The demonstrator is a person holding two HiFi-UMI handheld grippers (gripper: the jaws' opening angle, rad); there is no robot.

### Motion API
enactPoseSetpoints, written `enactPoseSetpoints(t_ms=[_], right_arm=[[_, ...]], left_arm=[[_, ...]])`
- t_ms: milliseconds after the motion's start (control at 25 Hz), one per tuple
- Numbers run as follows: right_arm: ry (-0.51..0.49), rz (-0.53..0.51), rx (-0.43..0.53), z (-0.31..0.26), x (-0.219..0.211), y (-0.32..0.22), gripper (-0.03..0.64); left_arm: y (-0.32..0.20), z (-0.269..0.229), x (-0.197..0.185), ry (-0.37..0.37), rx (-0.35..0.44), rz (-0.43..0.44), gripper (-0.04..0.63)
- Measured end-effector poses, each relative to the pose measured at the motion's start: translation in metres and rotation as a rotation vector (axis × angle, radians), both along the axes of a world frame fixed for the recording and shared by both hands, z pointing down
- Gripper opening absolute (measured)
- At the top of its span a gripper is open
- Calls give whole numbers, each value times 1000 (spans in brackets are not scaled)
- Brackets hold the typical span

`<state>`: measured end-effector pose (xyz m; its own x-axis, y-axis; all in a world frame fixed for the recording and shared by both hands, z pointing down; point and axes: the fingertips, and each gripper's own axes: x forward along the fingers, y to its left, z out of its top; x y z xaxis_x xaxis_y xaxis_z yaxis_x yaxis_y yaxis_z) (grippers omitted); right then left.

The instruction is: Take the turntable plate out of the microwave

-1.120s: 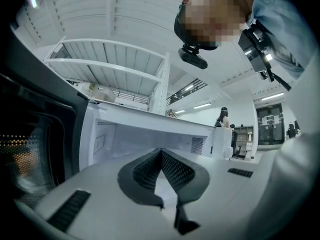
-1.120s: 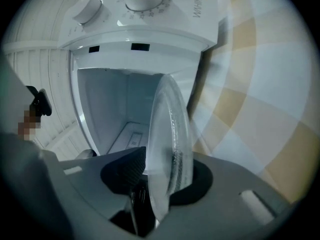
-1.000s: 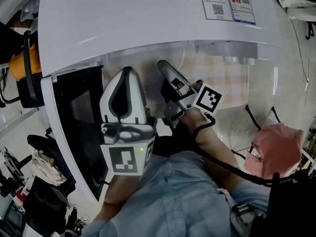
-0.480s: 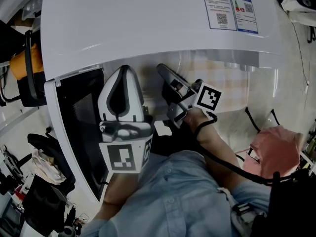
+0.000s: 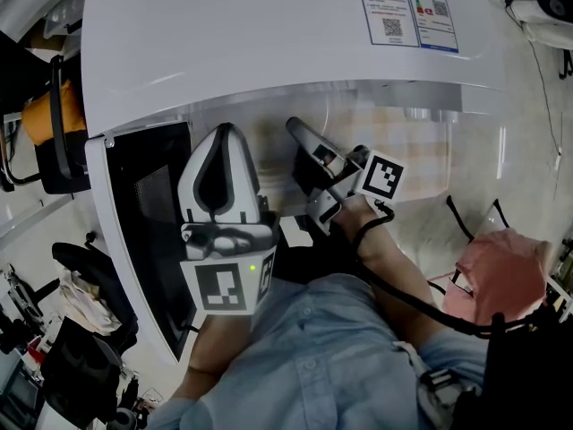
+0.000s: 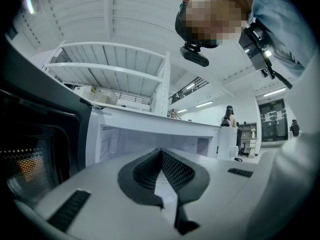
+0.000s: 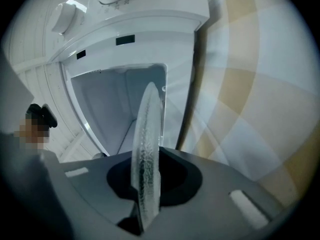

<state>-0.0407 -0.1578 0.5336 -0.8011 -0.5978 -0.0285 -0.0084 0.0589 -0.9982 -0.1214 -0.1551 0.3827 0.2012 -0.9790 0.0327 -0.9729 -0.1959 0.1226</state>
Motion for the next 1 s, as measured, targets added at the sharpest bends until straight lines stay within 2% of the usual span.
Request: enactPoseSetpoints(t_ms=[200,600,1000], right_arm=[[-27,15,-5,-5,6,5,26],[-18,12,6,-22,13,23,26],[-8,7,-12,-58,22,57,26]], left_arm=[[6,-2,1,-1,-2,-3,8],[24,-16,5,-4,-6,-2,8],[50,-53,7,-4,-6,-9,8]])
